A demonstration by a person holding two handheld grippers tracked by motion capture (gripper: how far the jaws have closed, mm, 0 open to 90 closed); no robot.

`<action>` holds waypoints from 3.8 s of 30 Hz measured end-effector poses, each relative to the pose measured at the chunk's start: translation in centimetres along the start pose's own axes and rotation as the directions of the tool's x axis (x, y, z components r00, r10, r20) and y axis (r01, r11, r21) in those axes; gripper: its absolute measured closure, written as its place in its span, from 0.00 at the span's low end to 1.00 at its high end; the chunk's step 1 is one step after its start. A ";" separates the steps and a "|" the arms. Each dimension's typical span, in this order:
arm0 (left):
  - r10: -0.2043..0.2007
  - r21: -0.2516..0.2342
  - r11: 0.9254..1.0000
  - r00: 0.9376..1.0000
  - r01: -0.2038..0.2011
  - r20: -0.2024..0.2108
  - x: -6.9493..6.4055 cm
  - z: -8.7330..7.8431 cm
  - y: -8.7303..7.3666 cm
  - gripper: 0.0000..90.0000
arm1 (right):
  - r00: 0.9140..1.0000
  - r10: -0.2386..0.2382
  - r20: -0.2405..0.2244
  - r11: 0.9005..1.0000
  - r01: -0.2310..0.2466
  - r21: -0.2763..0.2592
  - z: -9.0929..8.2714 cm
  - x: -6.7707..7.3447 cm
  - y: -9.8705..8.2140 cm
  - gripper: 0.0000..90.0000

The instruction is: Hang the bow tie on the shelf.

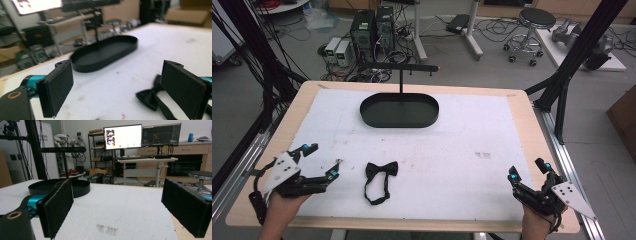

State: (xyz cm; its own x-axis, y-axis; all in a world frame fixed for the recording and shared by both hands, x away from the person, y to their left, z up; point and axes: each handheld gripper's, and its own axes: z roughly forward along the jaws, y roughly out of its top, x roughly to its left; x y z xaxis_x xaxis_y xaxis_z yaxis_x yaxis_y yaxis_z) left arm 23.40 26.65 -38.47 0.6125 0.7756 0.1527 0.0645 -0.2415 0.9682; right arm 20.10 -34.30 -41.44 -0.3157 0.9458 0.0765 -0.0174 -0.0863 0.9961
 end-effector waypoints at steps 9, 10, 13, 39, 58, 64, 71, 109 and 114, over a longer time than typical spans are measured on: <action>0.041 0.177 0.982 0.985 -0.071 0.170 -1.5 5.2 0.2 0.21 | 1.000 -0.001 -0.008 1.000 0.001 -0.002 0.0 0.1 0.0 0.11; 0.041 0.177 0.982 0.985 -0.071 0.170 -1.5 5.2 0.2 0.21 | 1.000 0.003 -0.007 1.000 -0.003 0.002 0.0 0.2 0.0 0.11; 0.045 0.213 0.973 0.978 -0.089 0.204 -1.7 6.4 0.3 0.24 | 1.000 -0.006 -0.012 1.000 0.006 -0.002 0.0 0.2 0.0 0.11; 0.067 0.479 0.829 0.901 -0.289 0.429 -4.0 13.4 -0.8 0.62 | 1.000 -0.001 -0.018 1.000 0.001 -0.009 -0.1 0.2 0.0 0.11; 0.220 0.391 0.856 0.922 -0.339 0.319 -4.3 12.3 -0.4 0.85 | 1.000 -0.013 -0.022 1.000 0.013 -0.004 0.1 0.5 0.0 0.11; 0.322 0.262 0.898 0.934 -0.352 0.153 -4.2 10.7 1.5 0.85 | 0.999 -0.015 -0.032 1.000 0.016 0.010 0.4 0.6 -0.1 0.11; 0.364 0.117 0.927 0.930 -0.356 -0.057 -4.0 9.4 3.0 0.86 | 0.999 -0.022 -0.040 1.000 0.023 0.021 0.5 0.7 -0.2 0.11; 0.032 -0.361 0.921 0.954 -0.144 -0.298 6.1 15.4 8.7 0.86 | 0.993 -0.009 -0.120 0.999 0.012 0.029 1.2 2.5 -0.5 0.11; 0.013 -0.370 0.920 0.952 -0.132 -0.306 7.5 16.6 9.2 0.86 | 0.992 -0.006 -0.125 0.999 0.010 0.032 1.4 2.5 -0.6 0.11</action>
State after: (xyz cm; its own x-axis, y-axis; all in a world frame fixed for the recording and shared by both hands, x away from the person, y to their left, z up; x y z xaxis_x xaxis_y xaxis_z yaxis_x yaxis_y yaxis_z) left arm 41.70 20.59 -31.74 0.3429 0.9135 0.2188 -0.3128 -0.1086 0.9436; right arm 20.63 -31.45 -41.82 -0.4320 0.8995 0.0649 0.0096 -0.0674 0.9977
